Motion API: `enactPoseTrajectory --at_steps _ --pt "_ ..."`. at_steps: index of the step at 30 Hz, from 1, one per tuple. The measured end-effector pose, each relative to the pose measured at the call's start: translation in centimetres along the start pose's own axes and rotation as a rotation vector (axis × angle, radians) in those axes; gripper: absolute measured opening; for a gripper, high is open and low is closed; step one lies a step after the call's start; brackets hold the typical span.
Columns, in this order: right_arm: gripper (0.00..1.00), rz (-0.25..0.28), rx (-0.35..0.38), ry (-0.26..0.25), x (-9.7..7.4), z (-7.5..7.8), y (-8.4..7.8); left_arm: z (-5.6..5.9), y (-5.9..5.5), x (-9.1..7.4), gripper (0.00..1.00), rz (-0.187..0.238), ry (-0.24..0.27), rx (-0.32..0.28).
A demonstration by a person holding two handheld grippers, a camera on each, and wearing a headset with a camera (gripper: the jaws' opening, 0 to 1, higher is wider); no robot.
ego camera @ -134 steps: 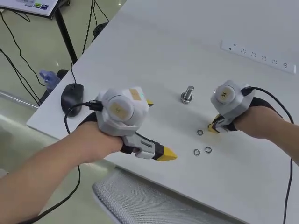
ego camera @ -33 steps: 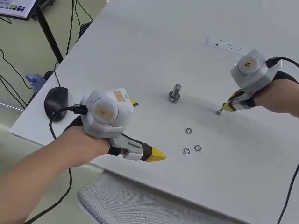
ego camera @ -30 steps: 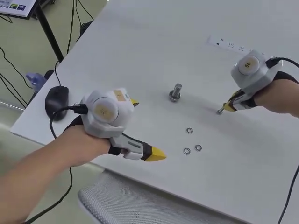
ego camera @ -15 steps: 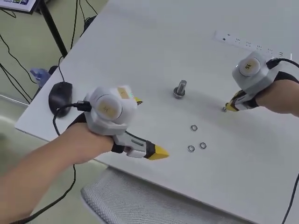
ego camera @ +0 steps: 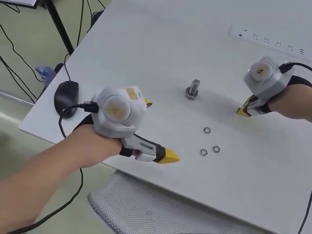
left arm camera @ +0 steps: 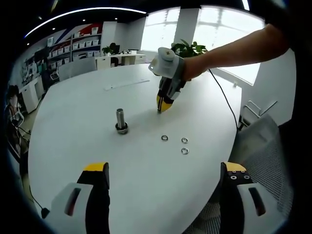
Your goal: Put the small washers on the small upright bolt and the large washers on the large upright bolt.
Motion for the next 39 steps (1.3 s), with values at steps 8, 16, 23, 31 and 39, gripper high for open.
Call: enactPoseTrajectory --at_steps 8,16,23,31,39 --pt "0.13 0.001 -0.022 0.001 0.0 -0.1 0.1 0.0 0.2 0.1 0.96 0.007 -0.009 0.028" --pt "0.13 0.001 -0.030 -0.002 0.2 0.1 0.1 0.3 0.5 0.2 0.97 0.013 -0.018 0.039" --pt "0.21 0.019 -0.011 -0.006 0.0 0.4 0.1 0.2 0.7 0.2 0.97 0.011 -0.013 0.090" --pt "0.22 0.045 0.015 0.003 -0.6 0.5 0.1 0.2 1.0 0.2 0.98 0.004 -0.015 0.119" --pt "0.23 0.097 -0.010 -0.019 -2.2 0.4 1.3 0.4 1.0 0.0 0.97 -0.004 -0.013 0.109"
Point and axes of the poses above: the centre of the closed fingertips' face, and the gripper's own axes: x roughly forward along the fingers, z roughly to its right, y roughly out of its top, the point moved 7 cm from there along -x, roughly backward along the fingers, and after that the axes turned 2 degrees about z, right-handed, at the moved point
